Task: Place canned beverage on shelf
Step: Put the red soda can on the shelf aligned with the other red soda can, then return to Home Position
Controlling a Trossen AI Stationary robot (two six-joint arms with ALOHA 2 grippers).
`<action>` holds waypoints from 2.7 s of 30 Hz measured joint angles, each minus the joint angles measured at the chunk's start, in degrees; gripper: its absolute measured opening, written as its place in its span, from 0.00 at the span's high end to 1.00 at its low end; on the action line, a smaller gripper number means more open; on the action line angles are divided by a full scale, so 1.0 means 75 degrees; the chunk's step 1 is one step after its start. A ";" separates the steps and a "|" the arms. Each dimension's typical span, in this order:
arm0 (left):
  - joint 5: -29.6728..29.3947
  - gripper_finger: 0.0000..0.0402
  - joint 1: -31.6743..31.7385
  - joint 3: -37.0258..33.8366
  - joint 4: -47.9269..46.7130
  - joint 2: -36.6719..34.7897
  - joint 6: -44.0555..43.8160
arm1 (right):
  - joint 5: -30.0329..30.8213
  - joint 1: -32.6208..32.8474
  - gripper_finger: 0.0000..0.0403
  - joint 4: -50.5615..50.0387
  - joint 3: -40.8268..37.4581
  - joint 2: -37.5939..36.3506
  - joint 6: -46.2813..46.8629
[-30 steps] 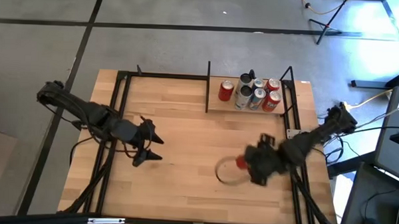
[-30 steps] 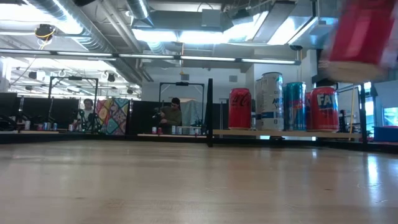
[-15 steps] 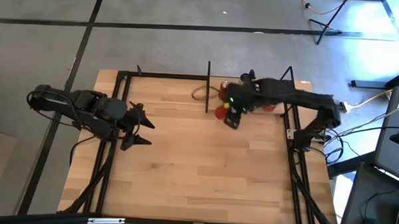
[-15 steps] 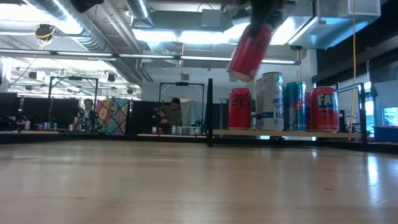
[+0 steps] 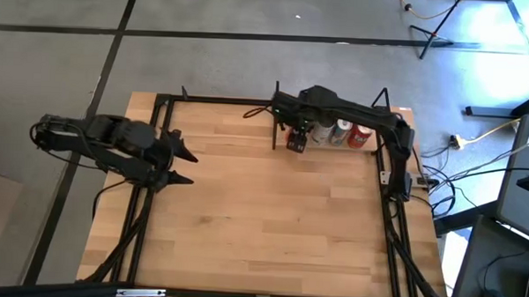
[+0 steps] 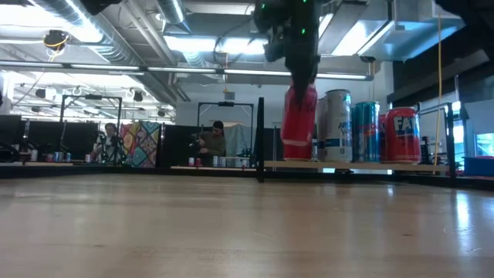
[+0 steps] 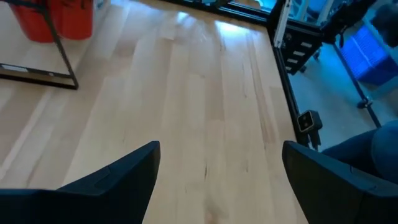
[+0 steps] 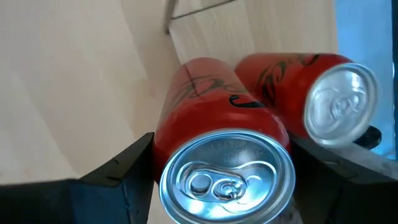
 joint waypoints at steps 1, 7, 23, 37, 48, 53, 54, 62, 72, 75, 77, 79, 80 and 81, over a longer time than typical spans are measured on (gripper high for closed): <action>-0.0048 0.19 0.0000 0.0000 -0.0014 -0.0046 -0.0001 | -0.0001 -0.0057 0.33 0.0018 0.0000 0.0094 -0.0052; -0.0224 0.19 0.0000 0.0000 -0.0005 -0.0161 0.0001 | 0.0023 -0.0314 0.33 -0.0141 -0.0003 0.0479 -0.0542; -0.0359 0.19 0.0000 0.0000 0.0020 -0.0158 0.0009 | 0.0339 -0.0445 0.33 0.0133 -0.0009 0.0737 -0.1851; -0.0359 0.19 0.0000 0.0000 0.0023 -0.0158 0.0013 | 0.0109 -0.0524 0.31 0.0166 -0.0009 0.0768 -0.2142; -0.0359 0.19 0.0000 0.0000 0.0026 -0.0155 0.0019 | 0.0286 -0.0570 0.20 0.0140 -0.0006 0.0798 -0.2245; -0.0359 0.19 0.0000 0.0000 0.0026 -0.0155 0.0016 | 0.0360 -0.0576 0.14 0.0146 -0.0006 0.0801 -0.2249; -0.0359 0.19 0.0000 0.0000 0.0026 -0.0155 0.0016 | 0.0392 -0.0576 0.14 0.0145 -0.0006 0.0801 -0.2249; -0.0357 0.19 0.0000 0.0000 0.0066 -0.0155 0.0008 | 0.0456 -0.0568 0.12 -0.0271 0.0481 0.0773 -0.2361; -0.0699 0.19 -0.0022 0.0000 0.0146 0.0023 -0.0436 | -0.0826 -0.0403 0.12 -0.0533 0.2912 0.0493 -0.1293; -0.1092 0.22 -0.0015 -0.0003 0.0254 0.0171 -0.0457 | -0.1481 -0.0236 0.16 0.0129 0.2173 -0.0243 -0.0604; -0.1125 0.28 -0.0017 -0.0003 0.0519 0.0234 -0.0329 | -0.1545 -0.0045 0.23 0.0420 0.1701 -0.0707 -0.0366; -0.1091 0.36 -0.0017 0.0000 0.0798 0.0312 -0.0125 | -0.1581 0.0158 0.35 0.0881 0.1108 -0.1200 -0.0184; -0.1072 0.41 -0.0017 -0.0003 0.0881 0.0348 -0.0006 | -0.1611 0.0256 0.41 0.1177 0.0761 -0.1451 -0.0097; -0.1045 0.46 -0.0011 -0.0002 0.0948 0.0376 0.0135 | -0.1672 0.0334 0.48 0.1470 0.0377 -0.1724 0.0025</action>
